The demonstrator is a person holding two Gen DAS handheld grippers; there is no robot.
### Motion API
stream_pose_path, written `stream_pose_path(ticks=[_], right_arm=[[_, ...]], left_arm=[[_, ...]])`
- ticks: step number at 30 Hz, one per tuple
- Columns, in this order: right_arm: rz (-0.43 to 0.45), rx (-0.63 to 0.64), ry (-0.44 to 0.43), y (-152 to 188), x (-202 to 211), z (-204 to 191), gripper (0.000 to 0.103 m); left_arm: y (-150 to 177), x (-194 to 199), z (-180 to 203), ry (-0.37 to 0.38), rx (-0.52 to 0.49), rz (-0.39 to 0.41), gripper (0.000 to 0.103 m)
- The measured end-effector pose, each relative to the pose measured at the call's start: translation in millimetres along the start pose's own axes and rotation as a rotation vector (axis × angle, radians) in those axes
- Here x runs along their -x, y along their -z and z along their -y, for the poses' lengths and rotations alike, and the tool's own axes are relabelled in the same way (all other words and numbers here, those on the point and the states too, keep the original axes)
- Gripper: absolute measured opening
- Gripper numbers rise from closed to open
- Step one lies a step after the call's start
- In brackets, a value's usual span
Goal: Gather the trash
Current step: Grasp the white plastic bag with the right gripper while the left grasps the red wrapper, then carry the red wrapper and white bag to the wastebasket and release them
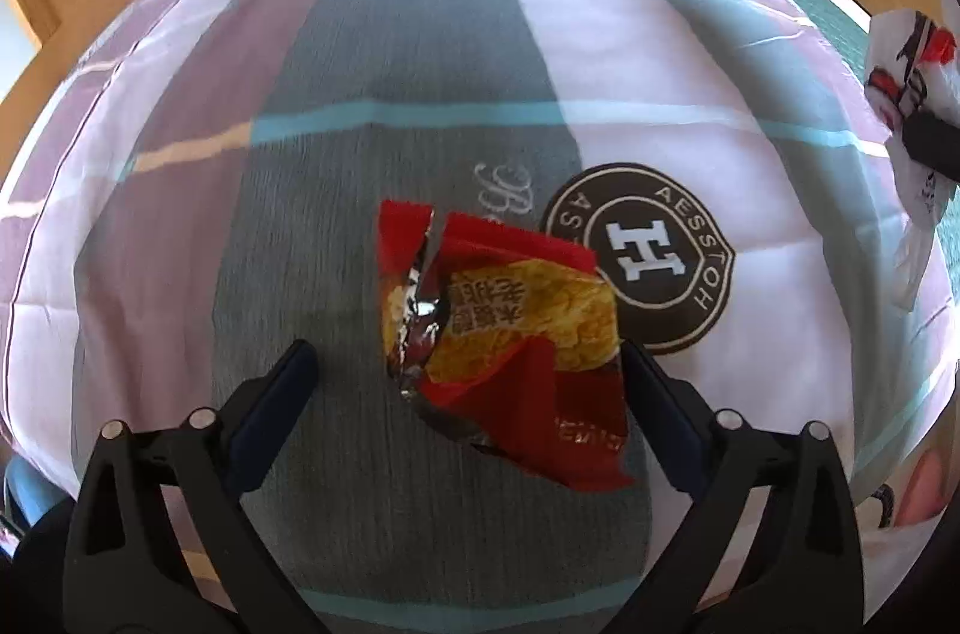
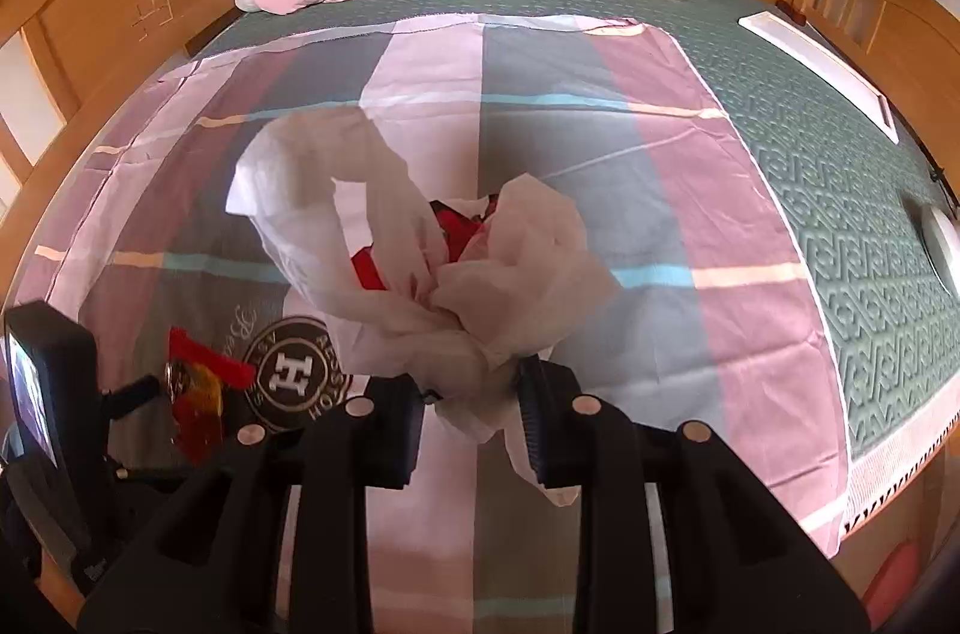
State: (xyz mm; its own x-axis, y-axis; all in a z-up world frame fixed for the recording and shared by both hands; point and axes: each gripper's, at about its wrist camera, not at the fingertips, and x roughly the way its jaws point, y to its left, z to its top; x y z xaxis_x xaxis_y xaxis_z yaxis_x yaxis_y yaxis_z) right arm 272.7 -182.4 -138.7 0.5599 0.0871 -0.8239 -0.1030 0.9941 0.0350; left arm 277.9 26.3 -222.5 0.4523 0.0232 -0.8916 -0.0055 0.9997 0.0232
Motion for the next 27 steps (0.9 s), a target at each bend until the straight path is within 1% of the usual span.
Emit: stream_pose_path(ticks=[1, 3, 5, 7, 8, 10, 13, 15, 19, 21, 23, 25, 27], right_arm=[[-0.001, -0.002, 0.003, 2, 0, 0, 0.028], [-0.005, -0.019, -0.005, 7, 1, 1, 0.028], [-0.008, -0.044, -0.03, 13, 5, 0, 0.028], [-0.002, -0.048, -0.04, 16, 9, -1, 0.028], [0.0, -0.044, -0.036, 17, 9, -2, 0.028], [-0.006, -0.049, -0.028, 19, 10, -3, 0.028], [0.006, -0.062, -0.044, 21, 17, -4, 0.028], [0.011, -0.055, -0.042, 23, 20, -5, 0.028], [0.017, -0.061, -0.05, 27, 24, -8, 0.028], [0.018, -0.06, -0.055, 29, 25, -11, 0.028], [0.025, -0.052, -0.051, 31, 28, -13, 0.028], [0.04, -0.044, -0.049, 32, 33, -14, 0.028], [0.053, -0.037, -0.05, 33, 39, -17, 0.028]], left_arm=[[1, 0, -2, 0.013, 0.002, 0.002, 0.086], [2, 3, -4, 0.011, -0.002, 0.021, 0.075], [3, 5, -7, 0.02, -0.009, 0.032, 0.057], [4, 7, -8, 0.024, -0.016, 0.044, 0.046], [5, 9, -1, 0.021, -0.022, 0.046, 0.04], [5, 10, 1, 0.032, -0.025, 0.051, 0.035], [8, 14, -4, 0.065, 0.005, 0.05, 0.033], [8, 16, -12, 0.099, 0.053, 0.05, 0.032], [10, 18, -23, 0.104, 0.11, 0.056, 0.031], [9, 19, -26, 0.099, 0.125, 0.064, 0.031], [8, 23, -26, 0.074, 0.121, 0.087, 0.031], [8, 30, -22, 0.035, 0.088, 0.126, 0.031], [8, 38, -14, 0.017, 0.047, 0.171, 0.031]])
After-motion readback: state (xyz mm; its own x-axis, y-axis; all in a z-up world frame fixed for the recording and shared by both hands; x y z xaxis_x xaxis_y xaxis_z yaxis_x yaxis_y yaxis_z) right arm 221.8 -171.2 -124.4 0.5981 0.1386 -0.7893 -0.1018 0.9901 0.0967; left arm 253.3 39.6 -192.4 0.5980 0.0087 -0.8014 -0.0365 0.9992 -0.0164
